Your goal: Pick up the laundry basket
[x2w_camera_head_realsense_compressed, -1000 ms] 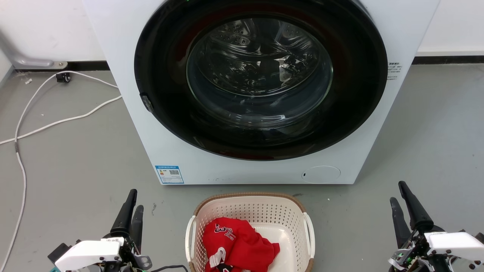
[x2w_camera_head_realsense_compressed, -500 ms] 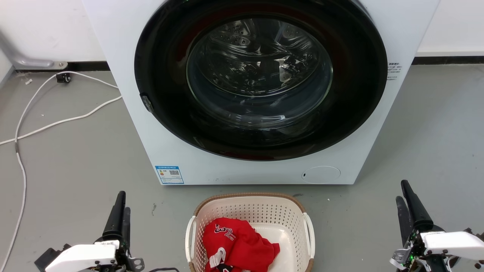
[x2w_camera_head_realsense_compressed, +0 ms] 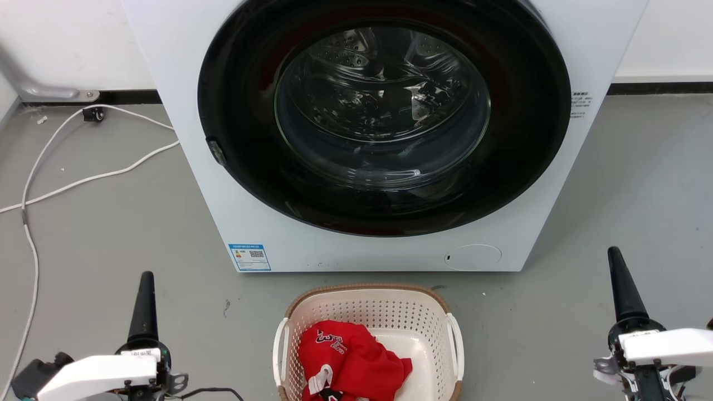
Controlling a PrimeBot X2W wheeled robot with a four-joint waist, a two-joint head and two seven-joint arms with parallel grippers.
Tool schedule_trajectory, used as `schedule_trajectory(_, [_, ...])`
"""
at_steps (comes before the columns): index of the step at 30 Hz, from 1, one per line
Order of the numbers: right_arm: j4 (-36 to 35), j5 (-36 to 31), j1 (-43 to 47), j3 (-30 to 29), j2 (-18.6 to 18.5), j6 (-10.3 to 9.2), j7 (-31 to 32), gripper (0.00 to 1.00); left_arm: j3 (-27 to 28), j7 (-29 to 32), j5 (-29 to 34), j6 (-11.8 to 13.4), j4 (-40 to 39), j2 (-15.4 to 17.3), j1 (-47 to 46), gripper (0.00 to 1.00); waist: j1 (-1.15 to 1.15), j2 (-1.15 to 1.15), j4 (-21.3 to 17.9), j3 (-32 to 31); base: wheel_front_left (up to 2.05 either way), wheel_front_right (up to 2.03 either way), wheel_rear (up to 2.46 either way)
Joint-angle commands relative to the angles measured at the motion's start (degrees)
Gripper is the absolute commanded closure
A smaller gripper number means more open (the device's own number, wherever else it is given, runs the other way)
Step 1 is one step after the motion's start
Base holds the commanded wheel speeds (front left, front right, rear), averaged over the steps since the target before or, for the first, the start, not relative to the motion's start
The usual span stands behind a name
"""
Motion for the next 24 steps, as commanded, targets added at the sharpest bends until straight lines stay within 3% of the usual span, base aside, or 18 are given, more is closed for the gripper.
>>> schedule_trajectory(1, [-1.9,-2.5,-1.0,0.3,-0.2,0.02,-0.6,0.0,0.5,-0.4,2.0,0.2,-1.8,0.2,-0.5,0.0,0.0,0.0,0.0,0.0,0.0,0.0,0.0])
schedule_trajectory(12, [-7.3,-20.6,0.0,2.6,-0.1,0.02,-2.7,0.0,-3.4,-2.6,18.2,3.5,-10.2,0.2,1.1,0.0,0.0,0.0,-0.1,0.2,0.0,0.0,0.0])
schedule_trajectory(17, [-8.9,-26.6,0.4,3.7,-0.1,0.02,-3.6,0.0,-5.9,-3.5,25.1,3.4,-12.6,0.2,2.0,0.0,0.0,0.0,-0.2,0.3,0.0,0.0,0.0])
schedule_trajectory(18, [-9.5,-30.5,0.8,4.4,-0.1,0.02,-4.1,0.0,-7.3,-4.0,29.1,3.2,-13.7,0.2,2.5,0.0,0.0,0.0,-0.2,0.3,0.0,0.0,0.0])
schedule_trajectory(24, [-10.2,-36.3,1.4,5.5,-0.1,0.02,-5.1,0.0,-9.6,-5.1,37.3,3.2,-15.3,0.2,2.9,0.0,0.0,0.0,-0.3,0.3,0.0,0.0,0.0])
